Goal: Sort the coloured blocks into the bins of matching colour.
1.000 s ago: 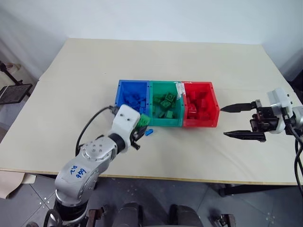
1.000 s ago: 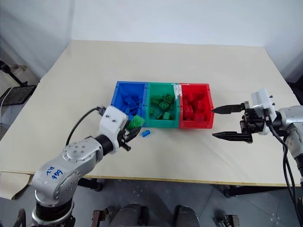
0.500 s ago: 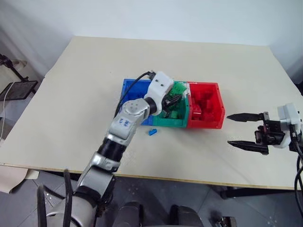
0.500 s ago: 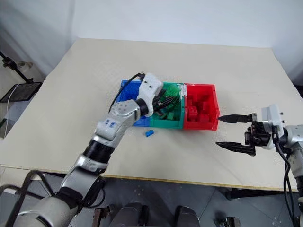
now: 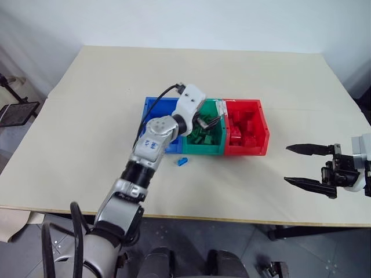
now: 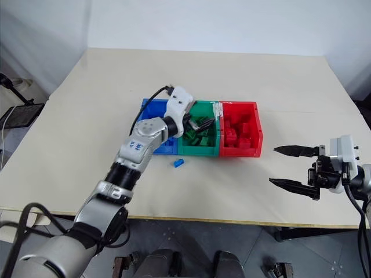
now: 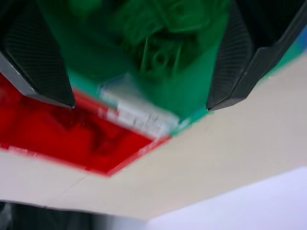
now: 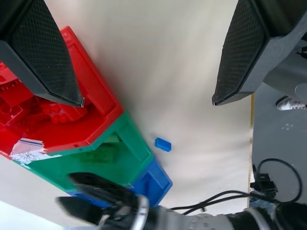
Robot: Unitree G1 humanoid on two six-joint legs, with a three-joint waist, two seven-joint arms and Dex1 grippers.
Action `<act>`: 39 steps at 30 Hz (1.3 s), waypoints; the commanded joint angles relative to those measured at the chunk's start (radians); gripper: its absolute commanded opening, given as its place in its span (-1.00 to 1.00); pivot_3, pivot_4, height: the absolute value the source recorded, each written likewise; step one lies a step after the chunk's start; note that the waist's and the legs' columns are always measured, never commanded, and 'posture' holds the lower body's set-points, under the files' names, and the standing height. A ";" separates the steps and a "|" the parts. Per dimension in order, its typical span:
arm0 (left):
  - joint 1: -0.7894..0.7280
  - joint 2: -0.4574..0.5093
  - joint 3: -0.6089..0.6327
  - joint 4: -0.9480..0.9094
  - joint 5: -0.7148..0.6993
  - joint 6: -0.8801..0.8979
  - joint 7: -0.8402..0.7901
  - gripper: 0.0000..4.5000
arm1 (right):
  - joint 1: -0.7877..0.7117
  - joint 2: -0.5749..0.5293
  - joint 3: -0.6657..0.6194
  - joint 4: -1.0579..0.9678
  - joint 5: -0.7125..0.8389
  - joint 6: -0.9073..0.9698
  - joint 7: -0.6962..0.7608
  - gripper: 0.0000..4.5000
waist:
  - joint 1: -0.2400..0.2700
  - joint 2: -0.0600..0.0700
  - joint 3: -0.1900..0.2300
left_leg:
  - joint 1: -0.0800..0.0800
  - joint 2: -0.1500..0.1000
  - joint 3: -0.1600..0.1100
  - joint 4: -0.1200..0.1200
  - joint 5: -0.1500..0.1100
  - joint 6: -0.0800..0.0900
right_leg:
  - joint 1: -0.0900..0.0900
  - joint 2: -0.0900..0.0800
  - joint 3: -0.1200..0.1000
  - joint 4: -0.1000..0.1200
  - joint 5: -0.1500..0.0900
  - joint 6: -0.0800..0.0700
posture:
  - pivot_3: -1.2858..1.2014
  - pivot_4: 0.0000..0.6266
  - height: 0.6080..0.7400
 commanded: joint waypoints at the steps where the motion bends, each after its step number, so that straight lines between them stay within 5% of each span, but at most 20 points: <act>1: 0.053 0.041 0.017 -0.211 -0.008 0.105 -0.009 0.98 | -0.054 0.008 -0.009 0.021 -0.017 0.002 0.024 1.00 | 0.000 0.000 0.000 | 0.000 0.000 0.000 0.000 0.000 0.000 | 0.000 0.000 0.000 0.000 0.000 0.000 | 0.03 -0.52 1.00; 6: 0.194 0.133 0.030 -0.451 -0.055 0.198 -0.079 0.98 | -0.122 0.025 0.020 0.068 -0.043 0.008 0.069 1.00 | 0.001 0.000 0.000 | 0.000 0.000 -0.001 0.000 0.000 0.000 | 0.000 0.000 0.001 0.000 0.000 0.000 | 0.03 -0.52 1.00; 14: 0.689 0.280 0.208 -0.899 -0.257 0.219 -0.216 0.98 | -0.204 0.027 0.056 0.173 -0.087 -0.004 0.146 1.00 | -0.017 0.000 0.000 | 0.000 0.001 -0.003 0.000 0.000 0.000 | 0.001 0.000 0.011 0.000 -0.001 -0.001 | 0.03 -0.52 1.00; 18: 0.992 0.377 0.340 -0.943 -0.287 0.077 -0.347 0.98 | -0.230 0.006 0.097 0.222 -0.088 -0.017 0.158 1.00 | -0.026 0.001 -0.001 | 0.001 0.001 -0.002 -0.001 0.000 -0.001 | 0.002 -0.008 0.011 -0.002 -0.002 -0.004 | 0.03 -0.52 1.00; 24: 1.235 0.465 0.527 -0.915 -0.352 -0.008 -0.465 0.98 | -0.255 -0.043 0.158 0.272 -0.046 -0.049 0.158 1.00 | -0.024 0.001 -0.001 | 0.001 0.001 -0.003 -0.001 0.000 -0.001 | 0.002 -0.011 0.010 -0.003 -0.003 -0.006 | 0.03 -0.52 1.00; 31: 1.246 0.487 0.535 -0.912 -0.366 -0.008 -0.454 0.98 | -0.281 -0.051 0.202 0.299 -0.031 -0.072 0.158 1.00 | -0.029 0.001 -0.001 | 0.001 0.001 -0.003 -0.002 -0.001 -0.001 | 0.001 -0.012 0.010 -0.003 -0.004 -0.007 | 0.03 -0.52 1.00; 39: 0.910 0.401 0.240 -0.913 -0.250 0.190 -0.187 0.98 | -0.237 -0.084 0.220 0.251 0.031 -0.091 0.158 1.00 | -0.022 0.002 -0.001 | 0.001 -0.001 -0.004 -0.002 -0.001 -0.001 | 0.002 -0.012 0.010 0.000 -0.003 -0.006 | 0.03 -0.52 1.00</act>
